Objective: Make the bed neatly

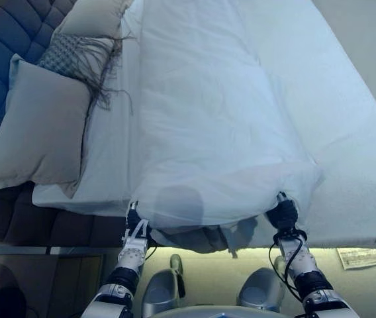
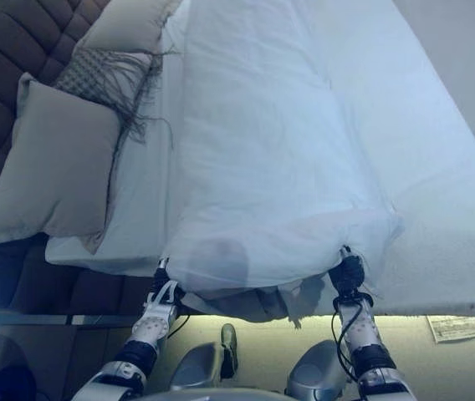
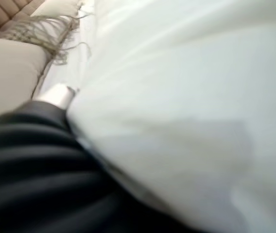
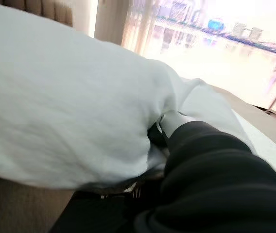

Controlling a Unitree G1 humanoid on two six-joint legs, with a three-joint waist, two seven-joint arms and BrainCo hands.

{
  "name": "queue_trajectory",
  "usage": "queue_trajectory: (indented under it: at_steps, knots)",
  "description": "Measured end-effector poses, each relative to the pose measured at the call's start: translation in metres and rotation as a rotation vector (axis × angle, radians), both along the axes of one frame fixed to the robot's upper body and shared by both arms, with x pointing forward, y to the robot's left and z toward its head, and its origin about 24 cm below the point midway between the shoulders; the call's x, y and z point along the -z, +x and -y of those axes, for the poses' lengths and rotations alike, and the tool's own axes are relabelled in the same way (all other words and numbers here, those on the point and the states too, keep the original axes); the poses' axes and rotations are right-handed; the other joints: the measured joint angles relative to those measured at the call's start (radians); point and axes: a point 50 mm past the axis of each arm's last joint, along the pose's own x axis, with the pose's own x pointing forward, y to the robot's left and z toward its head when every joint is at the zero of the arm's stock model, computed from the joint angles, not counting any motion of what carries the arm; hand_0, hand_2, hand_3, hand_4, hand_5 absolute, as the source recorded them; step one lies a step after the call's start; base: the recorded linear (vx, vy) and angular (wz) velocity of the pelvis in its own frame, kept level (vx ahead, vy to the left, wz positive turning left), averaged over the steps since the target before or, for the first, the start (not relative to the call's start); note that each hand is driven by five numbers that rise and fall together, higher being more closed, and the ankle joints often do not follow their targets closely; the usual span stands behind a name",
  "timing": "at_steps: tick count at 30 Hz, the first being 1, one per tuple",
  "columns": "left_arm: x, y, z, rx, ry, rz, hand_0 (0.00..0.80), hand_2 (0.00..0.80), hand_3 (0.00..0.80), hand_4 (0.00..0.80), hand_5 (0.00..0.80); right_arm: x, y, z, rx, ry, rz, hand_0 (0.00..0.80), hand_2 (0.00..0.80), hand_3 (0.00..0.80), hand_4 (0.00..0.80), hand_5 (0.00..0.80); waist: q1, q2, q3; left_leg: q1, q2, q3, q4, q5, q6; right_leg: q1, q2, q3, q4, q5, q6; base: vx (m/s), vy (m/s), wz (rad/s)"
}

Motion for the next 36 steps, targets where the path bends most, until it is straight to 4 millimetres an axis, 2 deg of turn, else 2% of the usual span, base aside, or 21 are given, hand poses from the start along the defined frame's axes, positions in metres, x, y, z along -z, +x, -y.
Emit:
queue_trajectory:
  at_steps: [1, 3, 5, 6, 7, 9, 11, 13, 18, 22, 26, 31, 36]
  knots:
    - [-0.001, 0.000, -0.002, -0.004, 0.006, -0.003, 0.800, 0.800, 0.800, 0.800, 0.800, 0.001, 0.000, -0.002, 0.003, 0.026, 0.003, 0.800, 0.800, 0.800, 0.800, 0.800, 0.004, -0.003, 0.001, -0.014, 0.000, -0.002, 0.021, -0.021, 0.002, -0.032, 0.005, -0.032, 0.023, 0.025, -0.005, -0.026, 0.151, -0.55]
    - [-0.004, -0.002, -0.012, -0.013, 0.046, -0.004, 0.800, 0.800, 0.800, 0.800, 0.800, 0.005, -0.002, -0.012, -0.008, 0.063, -0.001, 0.800, 0.800, 0.800, 0.800, 0.800, 0.008, -0.021, 0.002, -0.025, 0.016, 0.006, 0.033, -0.036, 0.004, -0.086, 0.025, -0.042, 0.043, 0.065, -0.045, -0.049, 0.023, -0.63]
    - [-0.008, -0.001, -0.021, -0.033, 0.083, 0.014, 0.800, 0.800, 0.800, 0.800, 0.800, 0.014, -0.011, -0.021, -0.022, 0.082, -0.029, 0.800, 0.800, 0.800, 0.800, 0.800, 0.013, -0.050, -0.004, -0.049, 0.031, -0.002, 0.037, -0.035, 0.001, -0.090, 0.050, -0.048, 0.015, 0.058, -0.045, -0.133, -0.063, -0.10]
    - [-0.012, 0.004, -0.023, -0.040, 0.096, 0.035, 0.800, 0.800, 0.800, 0.800, 0.800, 0.018, -0.016, -0.022, -0.031, 0.079, -0.038, 0.800, 0.800, 0.800, 0.800, 0.800, 0.010, -0.054, -0.006, -0.095, 0.036, -0.052, 0.045, -0.030, -0.008, -0.102, 0.093, 0.014, 0.022, 0.003, 0.001, -0.185, -0.037, 0.68]
    - [-0.018, 0.011, -0.021, -0.032, 0.101, 0.057, 0.800, 0.800, 0.800, 0.800, 0.800, 0.019, -0.017, -0.019, -0.032, 0.069, -0.040, 0.800, 0.800, 0.800, 0.800, 0.800, -0.008, -0.043, -0.005, -0.137, 0.043, -0.108, 0.041, -0.011, 0.000, -0.119, 0.129, 0.033, 0.042, -0.027, -0.008, -0.135, 0.033, 0.89]
    - [-0.021, 0.015, -0.020, -0.038, 0.097, 0.070, 0.800, 0.800, 0.800, 0.800, 0.800, 0.017, -0.008, -0.017, -0.031, 0.059, -0.039, 0.800, 0.800, 0.800, 0.800, 0.800, 0.003, -0.046, -0.001, -0.169, 0.054, -0.113, 0.007, 0.035, 0.003, -0.160, 0.138, 0.016, 0.044, -0.022, -0.028, -0.107, 0.037, 0.46]
    - [-0.021, 0.016, -0.021, -0.063, 0.084, 0.068, 0.800, 0.800, 0.800, 0.800, 0.800, 0.007, 0.008, -0.019, -0.045, 0.053, -0.004, 0.800, 0.800, 0.800, 0.800, 0.800, -0.002, -0.046, 0.001, -0.196, 0.056, -0.113, 0.008, 0.042, 0.008, -0.170, 0.142, 0.013, 0.019, 0.004, -0.029, -0.078, 0.054, 0.01]
    - [-0.026, 0.024, -0.022, -0.091, 0.084, 0.084, 0.800, 0.800, 0.800, 0.800, 0.800, -0.001, 0.017, -0.022, -0.078, 0.023, 0.014, 0.800, 0.800, 0.800, 0.800, 0.800, -0.001, -0.049, 0.004, -0.223, 0.056, -0.113, 0.014, 0.049, -0.006, -0.169, 0.143, 0.004, -0.019, 0.032, -0.026, 0.019, 0.079, 0.06]
    - [-0.030, 0.033, -0.023, -0.112, 0.071, 0.086, 0.800, 0.800, 0.800, 0.800, 0.800, 0.001, 0.019, -0.028, -0.106, 0.002, -0.015, 0.800, 0.800, 0.800, 0.800, 0.800, 0.006, -0.059, 0.015, -0.245, 0.044, -0.137, 0.017, 0.056, -0.009, -0.131, 0.138, -0.038, -0.068, 0.049, -0.020, 0.026, 0.059, 0.22]
    - [-0.030, 0.039, -0.023, -0.111, 0.080, 0.070, 0.800, 0.800, 0.800, 0.800, 0.800, 0.003, 0.022, -0.032, -0.117, -0.015, -0.049, 0.800, 0.800, 0.800, 0.800, 0.800, 0.029, -0.057, 0.020, -0.263, 0.042, -0.139, 0.016, 0.070, -0.013, -0.130, 0.136, -0.062, -0.072, 0.047, -0.018, 0.024, 0.062, 0.16]
    - [-0.031, 0.042, -0.026, -0.125, 0.079, 0.059, 0.800, 0.800, 0.800, 0.800, 0.800, 0.003, 0.033, -0.047, -0.130, -0.011, -0.092, 0.800, 0.800, 0.800, 0.800, 0.800, 0.032, -0.057, 0.024, -0.267, 0.034, -0.139, 0.018, 0.072, -0.011, -0.114, 0.125, -0.085, -0.074, 0.042, -0.013, 0.024, 0.096, 0.16]
    - [-0.033, 0.045, -0.025, -0.121, 0.079, 0.064, 0.800, 0.800, 0.800, 0.800, 0.800, 0.002, 0.040, -0.055, -0.130, -0.027, -0.121, 0.800, 0.800, 0.800, 0.800, 0.800, 0.055, -0.037, 0.035, -0.278, 0.027, -0.139, 0.020, 0.075, -0.006, -0.116, 0.116, -0.095, -0.073, 0.037, -0.010, -0.016, 0.099, 0.08]
    - [-0.028, 0.045, -0.023, -0.096, 0.114, 0.031, 0.800, 0.800, 0.800, 0.800, 0.800, 0.005, 0.042, -0.049, -0.112, -0.057, -0.151, 0.800, 0.800, 0.800, 0.800, 0.800, 0.044, -0.006, 0.052, -0.329, 0.004, -0.129, 0.026, 0.083, 0.006, -0.175, 0.090, -0.089, -0.051, 0.035, -0.007, -0.063, 0.259, 0.05]
